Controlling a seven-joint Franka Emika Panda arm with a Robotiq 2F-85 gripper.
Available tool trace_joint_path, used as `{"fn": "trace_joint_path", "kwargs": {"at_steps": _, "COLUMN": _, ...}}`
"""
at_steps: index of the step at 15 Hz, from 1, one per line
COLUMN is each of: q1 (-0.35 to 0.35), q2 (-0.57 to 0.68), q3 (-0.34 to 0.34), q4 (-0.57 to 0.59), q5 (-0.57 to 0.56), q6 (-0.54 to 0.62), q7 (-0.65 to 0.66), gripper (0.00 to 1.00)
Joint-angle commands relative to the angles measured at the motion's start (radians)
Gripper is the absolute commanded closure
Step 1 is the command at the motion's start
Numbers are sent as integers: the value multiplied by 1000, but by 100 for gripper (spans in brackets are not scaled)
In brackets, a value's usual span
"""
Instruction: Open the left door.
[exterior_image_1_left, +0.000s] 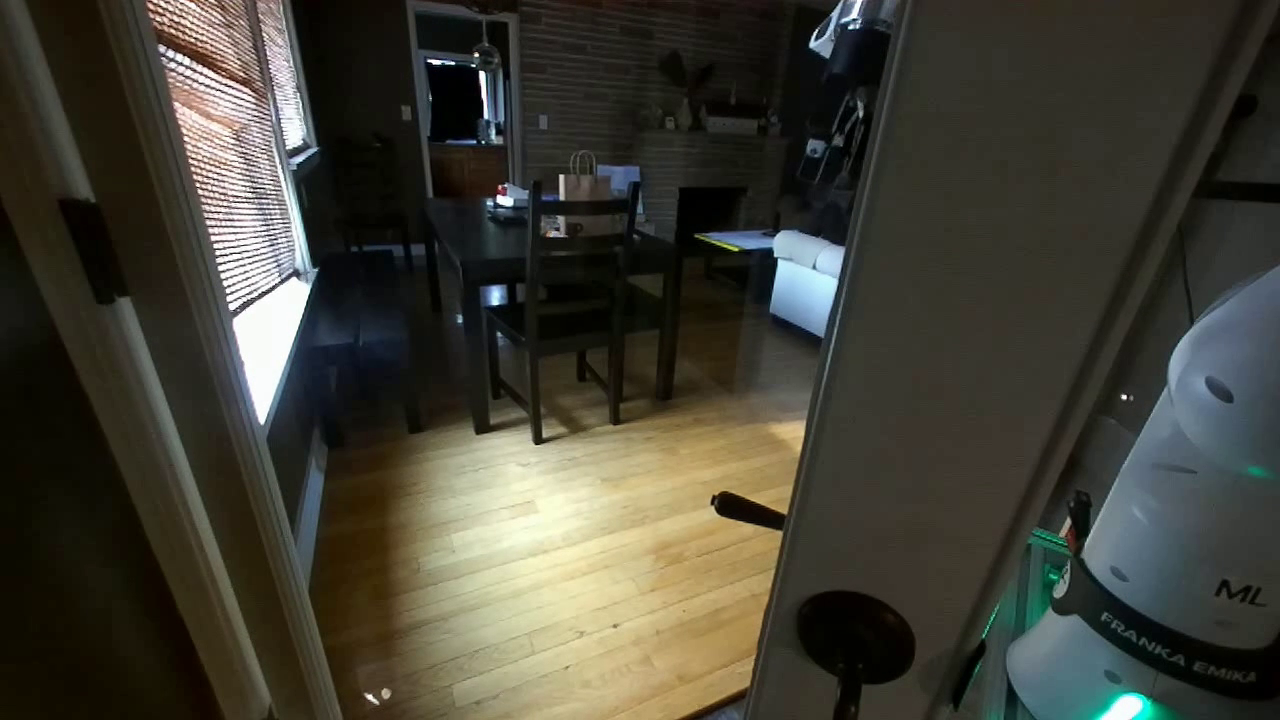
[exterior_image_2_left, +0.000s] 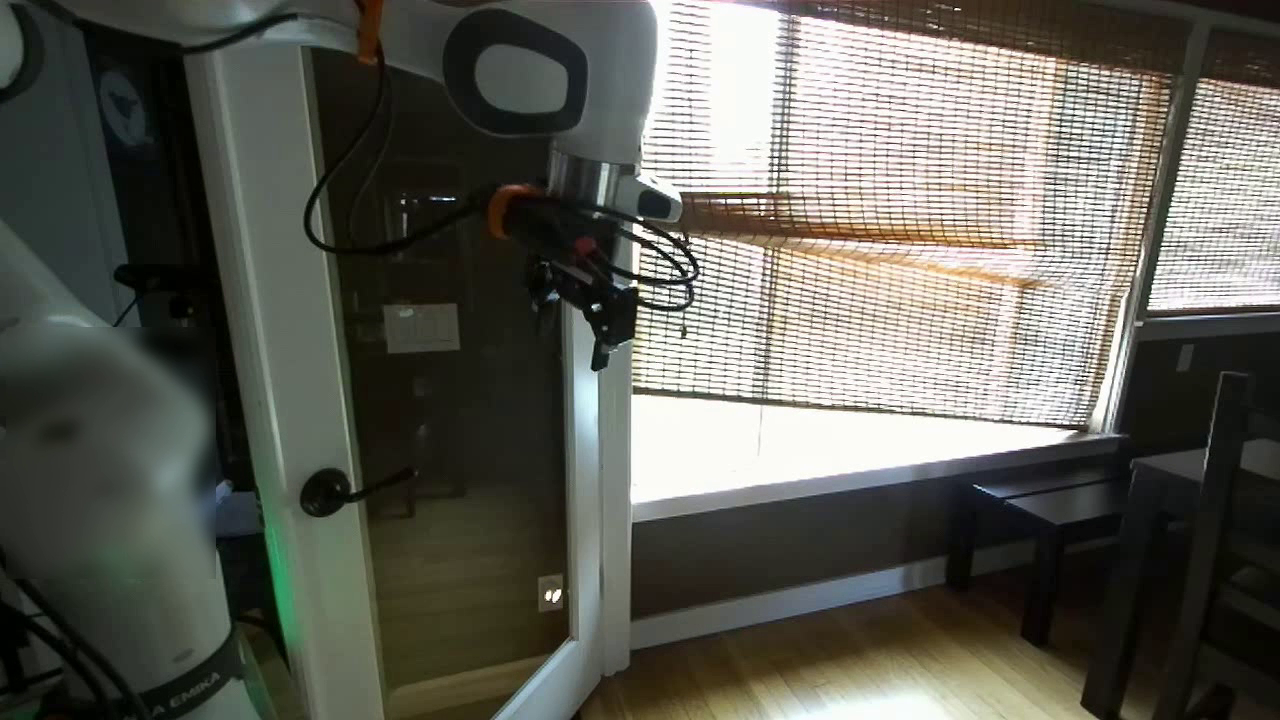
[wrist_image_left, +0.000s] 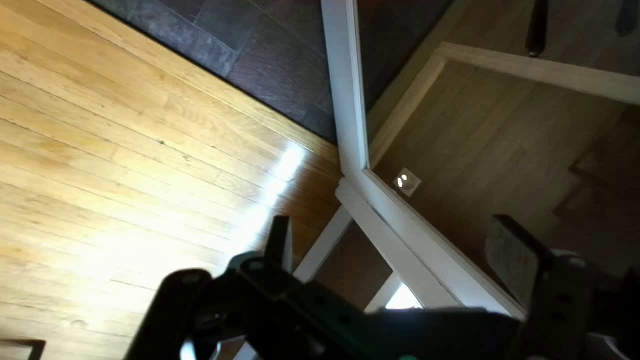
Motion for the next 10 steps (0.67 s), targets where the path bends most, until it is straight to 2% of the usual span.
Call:
{"fn": "trace_joint_path", "kwargs": {"at_steps": 1, "q1": 36, "q2": -3, "q3": -28, "q4": 2, "q5": -24, "q6": 2, "q7": 24, "gripper": 0}}
{"fn": "trace_joint_path", "kwargs": {"at_steps": 10, "q1": 36, "q2": -3, "q3": -26, "q4": 1, "q5": -35, "q6": 4, "q7": 39, "gripper": 0}}
